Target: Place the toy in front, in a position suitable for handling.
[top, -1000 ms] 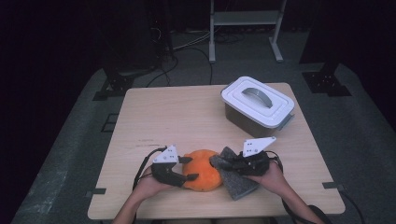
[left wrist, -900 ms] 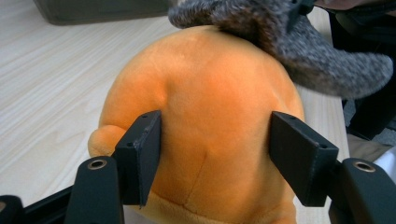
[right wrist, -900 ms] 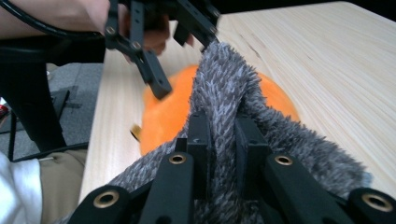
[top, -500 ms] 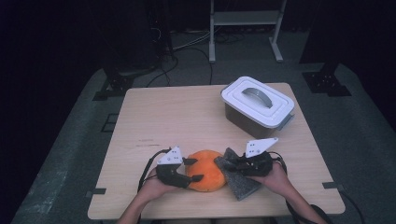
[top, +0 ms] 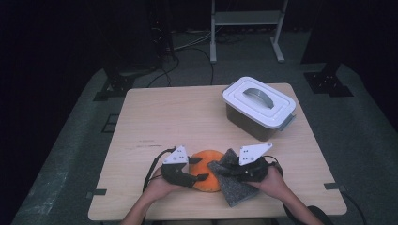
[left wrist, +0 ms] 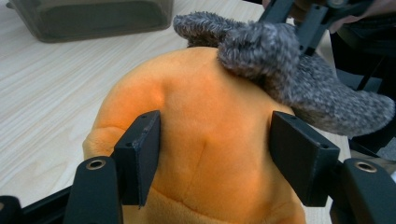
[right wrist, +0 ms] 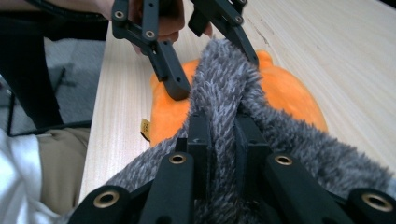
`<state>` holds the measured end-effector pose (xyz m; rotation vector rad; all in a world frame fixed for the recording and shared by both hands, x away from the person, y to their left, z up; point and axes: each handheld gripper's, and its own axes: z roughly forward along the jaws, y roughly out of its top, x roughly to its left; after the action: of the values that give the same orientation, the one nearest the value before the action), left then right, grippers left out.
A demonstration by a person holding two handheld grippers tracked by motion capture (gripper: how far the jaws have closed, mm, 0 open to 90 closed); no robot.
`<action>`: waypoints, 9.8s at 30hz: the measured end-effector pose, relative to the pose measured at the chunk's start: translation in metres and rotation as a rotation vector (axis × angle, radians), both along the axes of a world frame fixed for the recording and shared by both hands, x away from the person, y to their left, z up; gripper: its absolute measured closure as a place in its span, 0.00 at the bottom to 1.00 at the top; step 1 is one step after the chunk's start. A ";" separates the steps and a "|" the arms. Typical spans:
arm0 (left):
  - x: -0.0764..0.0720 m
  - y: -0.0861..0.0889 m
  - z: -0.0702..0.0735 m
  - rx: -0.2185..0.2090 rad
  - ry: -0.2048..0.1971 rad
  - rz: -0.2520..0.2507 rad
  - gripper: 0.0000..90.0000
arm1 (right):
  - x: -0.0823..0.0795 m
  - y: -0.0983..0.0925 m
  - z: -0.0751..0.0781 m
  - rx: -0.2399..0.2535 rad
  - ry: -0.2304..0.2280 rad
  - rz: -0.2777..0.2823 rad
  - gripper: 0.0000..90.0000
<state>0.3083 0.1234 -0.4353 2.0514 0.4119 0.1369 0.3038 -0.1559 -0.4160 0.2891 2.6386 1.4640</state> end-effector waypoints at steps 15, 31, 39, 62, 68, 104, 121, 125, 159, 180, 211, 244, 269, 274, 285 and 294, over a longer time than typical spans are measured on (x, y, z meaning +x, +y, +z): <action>0.007 0.009 -0.003 -0.004 0.046 0.065 0.38 | 0.006 -0.021 -0.001 0.050 0.012 -0.048 0.86; 0.013 0.013 -0.005 -0.025 0.092 0.098 0.38 | 0.010 -0.026 -0.007 -0.072 -0.046 -0.122 0.87; 0.010 0.011 -0.003 -0.003 0.080 0.078 0.39 | 0.007 -0.008 -0.004 -0.043 -0.050 -0.051 0.88; -0.006 0.005 0.001 0.090 -0.034 -0.085 0.39 | 0.024 -0.030 -0.008 0.041 0.117 -0.121 0.88; -0.004 0.011 0.004 0.050 -0.016 -0.084 0.31 | 0.021 -0.020 -0.005 0.023 0.079 -0.094 0.88; -0.017 -0.001 0.005 0.070 -0.054 -0.183 0.44 | 0.030 -0.028 -0.009 0.057 0.176 -0.132 0.89; -0.019 -0.011 0.006 0.047 -0.069 -0.206 0.44 | 0.023 -0.022 0.004 0.048 0.125 -0.112 0.89; -0.019 -0.015 0.006 0.046 -0.075 -0.208 0.44 | 0.016 -0.007 0.013 0.060 0.087 -0.070 0.88; -0.019 -0.023 0.010 0.044 -0.156 -0.181 0.40 | 0.033 0.005 0.015 0.004 0.135 -0.029 0.89; -0.020 -0.024 0.011 0.061 -0.165 -0.172 0.44 | 0.037 0.018 0.026 -0.015 0.097 -0.042 0.89; -0.010 -0.026 0.011 0.051 -0.118 -0.080 0.44 | 0.012 -0.014 0.018 0.068 0.100 -0.024 0.91; -0.005 -0.014 0.022 0.048 -0.119 -0.101 0.34 | 0.016 -0.016 0.006 0.029 0.059 -0.065 0.91; -0.002 -0.021 0.013 0.051 -0.110 -0.030 0.37 | 0.002 -0.005 0.019 0.018 -0.009 -0.053 0.91; -0.001 -0.019 0.013 0.057 -0.102 -0.011 0.39 | -0.005 0.000 0.015 -0.020 -0.024 -0.018 0.91; -0.003 -0.022 0.012 0.046 -0.112 -0.031 0.41 | -0.003 -0.003 0.024 -0.006 -0.029 -0.020 0.91; 0.000 -0.016 0.008 0.041 -0.102 -0.025 0.40 | 0.002 -0.001 0.016 -0.036 -0.006 -0.013 0.91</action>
<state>0.3081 0.1078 -0.4269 2.0792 0.3220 0.2353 0.3053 -0.1571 -0.4002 0.2970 2.6502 1.4094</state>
